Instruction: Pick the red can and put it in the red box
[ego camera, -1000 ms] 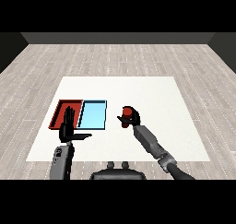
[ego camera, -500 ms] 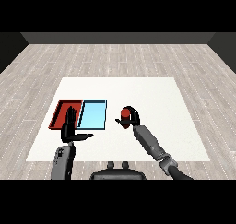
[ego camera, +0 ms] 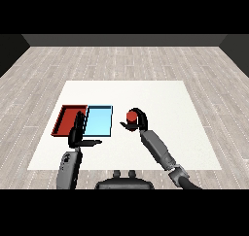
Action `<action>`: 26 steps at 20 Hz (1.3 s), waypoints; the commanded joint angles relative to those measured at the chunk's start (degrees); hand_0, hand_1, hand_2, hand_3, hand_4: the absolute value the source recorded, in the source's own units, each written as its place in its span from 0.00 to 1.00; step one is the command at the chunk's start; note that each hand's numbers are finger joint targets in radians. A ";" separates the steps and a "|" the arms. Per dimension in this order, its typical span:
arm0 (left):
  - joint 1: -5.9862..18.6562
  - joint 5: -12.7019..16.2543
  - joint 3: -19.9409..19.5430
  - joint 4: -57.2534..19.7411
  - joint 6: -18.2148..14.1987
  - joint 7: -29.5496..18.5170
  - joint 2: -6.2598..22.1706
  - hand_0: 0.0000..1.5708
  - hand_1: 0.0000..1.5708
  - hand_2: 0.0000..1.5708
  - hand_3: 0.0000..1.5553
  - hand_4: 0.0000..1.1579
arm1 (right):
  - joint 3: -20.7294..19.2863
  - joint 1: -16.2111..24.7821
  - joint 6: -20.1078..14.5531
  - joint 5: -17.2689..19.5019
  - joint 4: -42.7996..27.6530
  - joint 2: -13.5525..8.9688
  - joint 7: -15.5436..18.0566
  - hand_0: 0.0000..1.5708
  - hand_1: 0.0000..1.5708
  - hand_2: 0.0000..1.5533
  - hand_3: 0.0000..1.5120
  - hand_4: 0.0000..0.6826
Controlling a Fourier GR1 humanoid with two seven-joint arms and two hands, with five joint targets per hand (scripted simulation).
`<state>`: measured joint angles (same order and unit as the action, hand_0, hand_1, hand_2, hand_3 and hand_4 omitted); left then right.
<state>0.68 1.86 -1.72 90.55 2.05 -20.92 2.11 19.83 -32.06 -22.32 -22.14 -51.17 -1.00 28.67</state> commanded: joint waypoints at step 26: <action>13.47 4.71 28.47 -6.57 -18.76 10.01 -2.11 0.00 0.00 0.00 0.00 0.00 | 1.21 5.17 1.54 7.55 -19.94 0.95 -7.65 0.88 0.88 0.91 0.93 0.92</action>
<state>12.61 5.63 23.57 84.37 -14.01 -12.31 0.01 18.27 -24.84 -18.76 -13.39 -71.38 -0.78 20.64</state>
